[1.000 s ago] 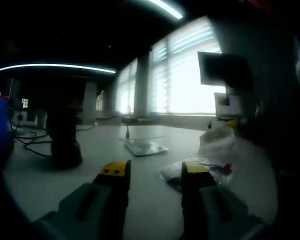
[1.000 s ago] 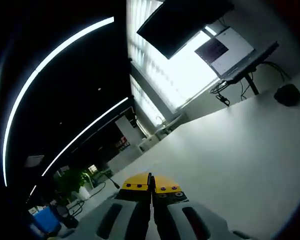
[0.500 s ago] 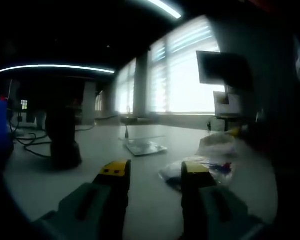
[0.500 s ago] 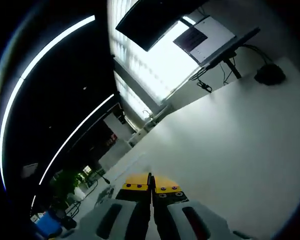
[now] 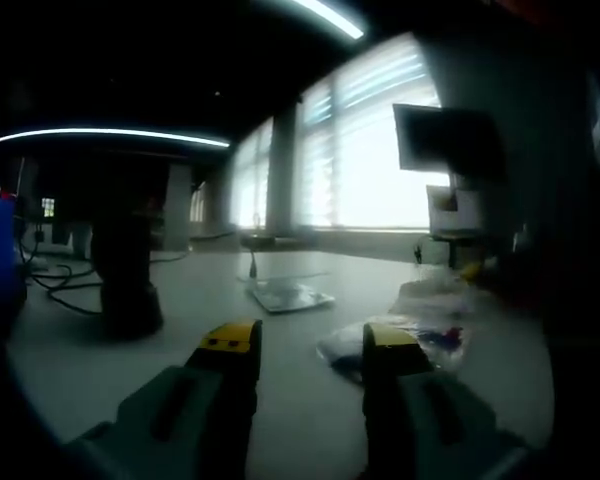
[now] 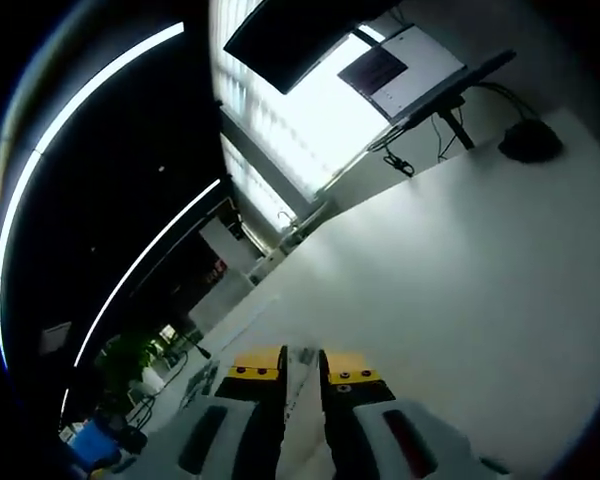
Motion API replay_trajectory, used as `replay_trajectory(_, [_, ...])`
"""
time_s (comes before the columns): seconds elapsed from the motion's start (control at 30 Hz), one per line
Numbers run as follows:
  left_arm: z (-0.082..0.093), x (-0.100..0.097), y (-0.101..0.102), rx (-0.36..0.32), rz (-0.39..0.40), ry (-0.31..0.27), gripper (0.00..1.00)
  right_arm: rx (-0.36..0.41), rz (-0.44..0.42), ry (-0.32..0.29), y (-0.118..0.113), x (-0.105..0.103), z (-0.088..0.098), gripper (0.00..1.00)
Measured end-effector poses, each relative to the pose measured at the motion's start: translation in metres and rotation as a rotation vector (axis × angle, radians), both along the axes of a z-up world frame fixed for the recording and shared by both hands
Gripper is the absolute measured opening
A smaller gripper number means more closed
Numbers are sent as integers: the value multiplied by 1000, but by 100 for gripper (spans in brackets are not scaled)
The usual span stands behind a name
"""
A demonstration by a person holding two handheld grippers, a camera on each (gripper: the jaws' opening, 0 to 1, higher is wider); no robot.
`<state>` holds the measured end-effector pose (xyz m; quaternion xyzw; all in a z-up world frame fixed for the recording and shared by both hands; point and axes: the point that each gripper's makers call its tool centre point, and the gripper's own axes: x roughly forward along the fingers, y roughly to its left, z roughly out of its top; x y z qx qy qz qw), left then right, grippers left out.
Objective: Clip sheet goods on table flip sheet goods clip sheet goods scan sheet goods put sheet goods back to table
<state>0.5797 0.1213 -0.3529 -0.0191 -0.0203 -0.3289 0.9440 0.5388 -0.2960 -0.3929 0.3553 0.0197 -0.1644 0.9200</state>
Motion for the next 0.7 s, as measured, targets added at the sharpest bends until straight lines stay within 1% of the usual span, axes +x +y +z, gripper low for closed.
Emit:
replay_trajectory(0.23, [0, 0, 0, 1, 0, -1, 33, -32, -11, -9, -6, -1, 5, 23])
replay_trajectory(0.37, [0, 0, 0, 1, 0, -1, 33, -59, 0, -21, -6, 0, 8, 33])
replay_trajectory(0.5, [1, 0, 0, 0, 1, -1, 33, -128, 18, -19, -3, 1, 15, 36])
replay_trajectory(0.6, [1, 0, -1, 1, 0, -1, 33, -199, 60, -24, 5, 5, 22, 38])
replay_trajectory(0.7, [1, 0, 0, -1, 0, -2, 33, -265, 108, -43, 12, 11, 33, 45])
